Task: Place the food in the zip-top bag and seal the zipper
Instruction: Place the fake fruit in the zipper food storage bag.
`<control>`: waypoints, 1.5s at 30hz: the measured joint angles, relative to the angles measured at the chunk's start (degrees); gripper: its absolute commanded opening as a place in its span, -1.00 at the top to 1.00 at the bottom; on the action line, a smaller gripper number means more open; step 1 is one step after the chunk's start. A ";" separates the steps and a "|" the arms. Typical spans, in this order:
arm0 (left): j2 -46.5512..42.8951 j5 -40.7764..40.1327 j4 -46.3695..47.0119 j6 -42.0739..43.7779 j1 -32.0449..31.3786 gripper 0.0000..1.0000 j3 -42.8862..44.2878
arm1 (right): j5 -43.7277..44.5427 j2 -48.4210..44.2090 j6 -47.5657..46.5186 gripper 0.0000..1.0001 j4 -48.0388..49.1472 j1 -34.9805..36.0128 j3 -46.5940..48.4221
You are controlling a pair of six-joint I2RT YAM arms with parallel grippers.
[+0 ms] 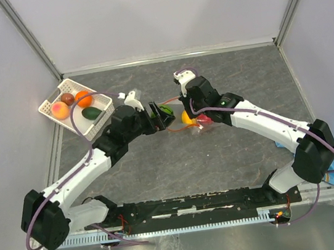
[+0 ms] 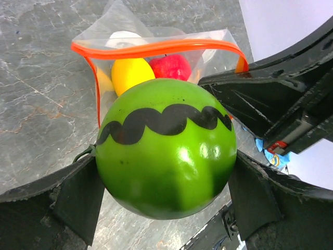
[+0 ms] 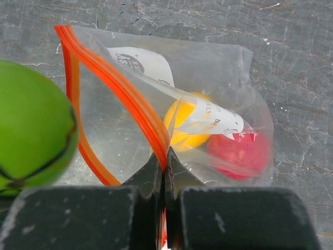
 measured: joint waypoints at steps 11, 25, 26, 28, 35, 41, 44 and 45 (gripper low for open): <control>8.98 -1.03 5.60 -1.42 -2.38 -0.34 0.52 | -2.23 -1.97 0.35 0.97 0.09 -0.09 -0.52; 13.49 -4.98 6.25 -2.67 -2.40 -0.59 4.28 | -6.08 -2.16 0.37 0.97 0.31 -0.11 -0.52; 13.88 -5.38 6.03 -2.73 -2.43 -0.61 4.44 | -6.32 -2.16 0.39 0.97 0.33 -0.11 -0.52; 14.60 -6.32 5.31 -2.91 -2.54 -0.67 4.92 | -6.73 -2.16 0.48 0.97 0.35 -0.11 -0.52; 14.82 -10.67 2.84 -3.08 -2.89 -0.81 5.57 | -7.56 -2.34 0.96 0.97 1.40 -0.11 -0.87; 14.82 -12.00 1.27 -3.08 -3.08 -0.98 6.71 | -7.72 -2.36 1.03 0.97 1.68 -0.11 -0.87; 14.82 -12.26 0.74 -3.08 -3.21 -1.00 7.17 | -7.72 -2.36 1.20 0.97 1.77 -0.11 -0.87; 14.82 -12.48 0.57 -3.08 -3.28 -1.00 7.26 | -7.72 -2.36 1.25 0.97 1.81 -0.11 -0.87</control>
